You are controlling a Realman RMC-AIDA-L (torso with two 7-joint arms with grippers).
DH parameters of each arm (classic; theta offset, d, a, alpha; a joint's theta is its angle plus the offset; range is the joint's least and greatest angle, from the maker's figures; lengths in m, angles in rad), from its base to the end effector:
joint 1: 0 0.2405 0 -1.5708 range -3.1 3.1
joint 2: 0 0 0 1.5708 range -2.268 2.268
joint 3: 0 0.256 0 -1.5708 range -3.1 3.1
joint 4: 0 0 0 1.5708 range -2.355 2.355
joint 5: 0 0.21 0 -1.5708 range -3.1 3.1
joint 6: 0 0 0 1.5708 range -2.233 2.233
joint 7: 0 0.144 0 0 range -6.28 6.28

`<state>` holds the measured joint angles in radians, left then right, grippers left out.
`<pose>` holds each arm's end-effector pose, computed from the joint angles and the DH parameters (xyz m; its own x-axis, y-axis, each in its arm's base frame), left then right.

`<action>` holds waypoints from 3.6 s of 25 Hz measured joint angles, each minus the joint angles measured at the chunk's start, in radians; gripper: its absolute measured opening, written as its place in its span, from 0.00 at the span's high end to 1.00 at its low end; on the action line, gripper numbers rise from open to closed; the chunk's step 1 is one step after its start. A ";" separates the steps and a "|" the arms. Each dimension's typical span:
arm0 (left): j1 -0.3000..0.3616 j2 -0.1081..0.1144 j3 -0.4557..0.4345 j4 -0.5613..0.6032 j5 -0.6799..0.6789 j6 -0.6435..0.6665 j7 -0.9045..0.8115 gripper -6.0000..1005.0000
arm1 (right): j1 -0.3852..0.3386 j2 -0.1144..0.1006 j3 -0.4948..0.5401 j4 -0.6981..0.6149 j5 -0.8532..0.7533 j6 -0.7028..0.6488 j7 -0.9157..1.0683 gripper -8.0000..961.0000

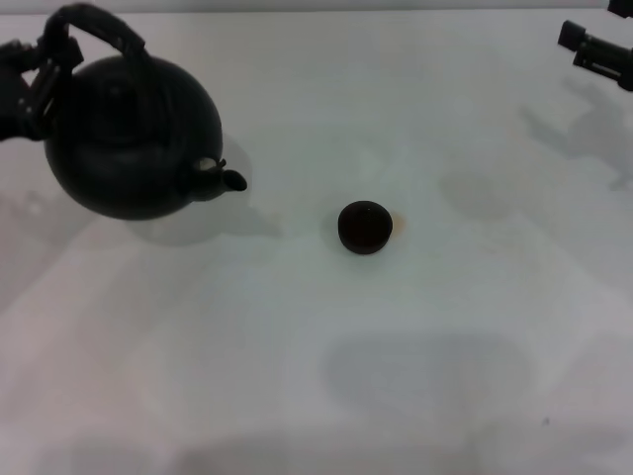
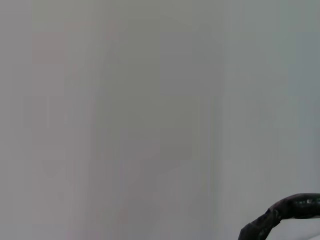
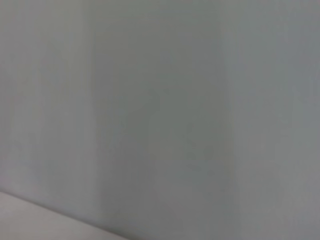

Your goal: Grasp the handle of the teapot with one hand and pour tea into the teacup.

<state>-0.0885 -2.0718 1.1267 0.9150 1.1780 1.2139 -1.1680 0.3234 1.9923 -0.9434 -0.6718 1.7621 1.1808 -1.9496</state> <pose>-0.2979 0.2958 0.0518 0.6819 0.0771 0.7274 0.6080 -0.6127 -0.5050 0.3162 0.3446 0.0597 0.7333 -0.1760 -0.6568 -0.6087 -0.6002 -0.5188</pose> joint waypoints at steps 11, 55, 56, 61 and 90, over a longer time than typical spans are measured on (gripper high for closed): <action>-0.096 0.002 -0.074 -0.257 -0.002 0.035 0.125 0.87 | 0.009 0.004 -0.002 0.000 -0.029 0.001 0.003 0.09; -0.148 -0.004 -0.094 -0.530 -0.070 -0.035 0.401 0.81 | 0.028 0.008 -0.003 0.052 -0.032 -0.006 -0.011 0.09; -0.147 -0.004 -0.094 -0.530 -0.070 -0.035 0.407 0.79 | 0.028 0.008 -0.003 0.052 -0.032 -0.006 -0.011 0.09; -0.141 -0.005 -0.093 -0.527 -0.080 -0.029 0.432 0.67 | 0.028 0.008 -0.005 0.061 -0.032 -0.006 -0.016 0.09; 0.242 -0.008 -0.182 -0.508 -0.519 0.283 0.538 0.18 | 0.006 0.008 0.075 0.210 0.153 0.010 -0.296 0.09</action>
<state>0.1533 -2.0798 0.9449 0.4073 0.6594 1.4972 -0.6301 0.3297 2.0003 -0.8683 -0.4614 1.9154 1.1909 -2.2455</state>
